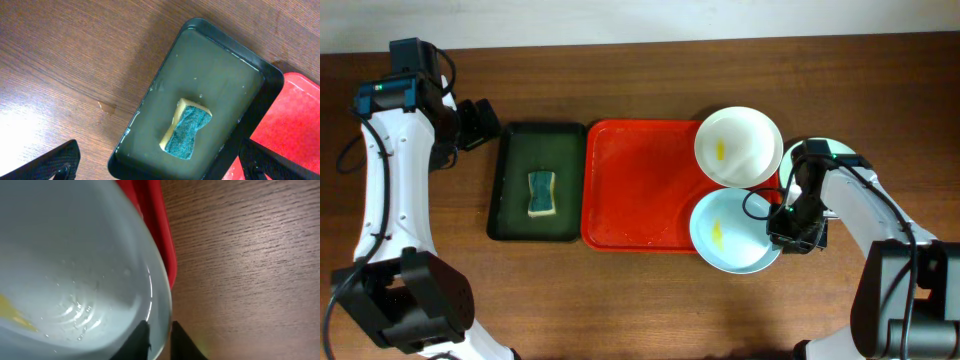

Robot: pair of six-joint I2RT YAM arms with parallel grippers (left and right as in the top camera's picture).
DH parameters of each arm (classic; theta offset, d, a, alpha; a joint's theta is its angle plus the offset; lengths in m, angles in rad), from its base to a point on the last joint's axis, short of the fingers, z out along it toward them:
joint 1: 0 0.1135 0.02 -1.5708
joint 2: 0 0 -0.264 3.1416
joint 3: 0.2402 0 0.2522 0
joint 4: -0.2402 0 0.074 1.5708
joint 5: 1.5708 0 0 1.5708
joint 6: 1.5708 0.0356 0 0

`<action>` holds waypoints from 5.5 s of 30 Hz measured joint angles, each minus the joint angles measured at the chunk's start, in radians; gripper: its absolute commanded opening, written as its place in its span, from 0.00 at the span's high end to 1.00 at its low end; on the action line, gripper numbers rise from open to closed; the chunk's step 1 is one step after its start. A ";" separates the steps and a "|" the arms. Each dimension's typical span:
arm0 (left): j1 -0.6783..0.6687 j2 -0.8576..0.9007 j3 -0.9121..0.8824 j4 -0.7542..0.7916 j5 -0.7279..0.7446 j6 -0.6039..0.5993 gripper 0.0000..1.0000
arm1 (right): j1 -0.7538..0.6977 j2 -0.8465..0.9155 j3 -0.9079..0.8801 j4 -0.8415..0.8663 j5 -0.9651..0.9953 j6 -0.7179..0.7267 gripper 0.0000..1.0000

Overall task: Clean dirty plates on tray and stack at the side
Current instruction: 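Move the right gripper to the light blue plate rim, then grip the light blue plate rim and drag it left onto the tray center, then lower the left gripper into the black tray onto the sponge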

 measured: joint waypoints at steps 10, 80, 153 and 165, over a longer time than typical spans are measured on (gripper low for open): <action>0.000 0.000 0.000 0.000 0.000 0.000 0.01 | 0.000 0.000 0.000 0.003 0.000 0.001 0.84; 0.000 0.000 0.000 0.000 0.000 0.000 0.00 | 0.409 0.000 0.330 0.219 -0.026 0.120 0.59; -0.002 0.000 0.000 -0.036 0.022 0.002 0.04 | 0.409 0.216 0.179 0.452 0.067 0.248 0.96; -0.230 0.002 -0.232 0.043 0.043 0.141 0.59 | 0.409 0.216 0.179 0.457 0.068 0.247 0.96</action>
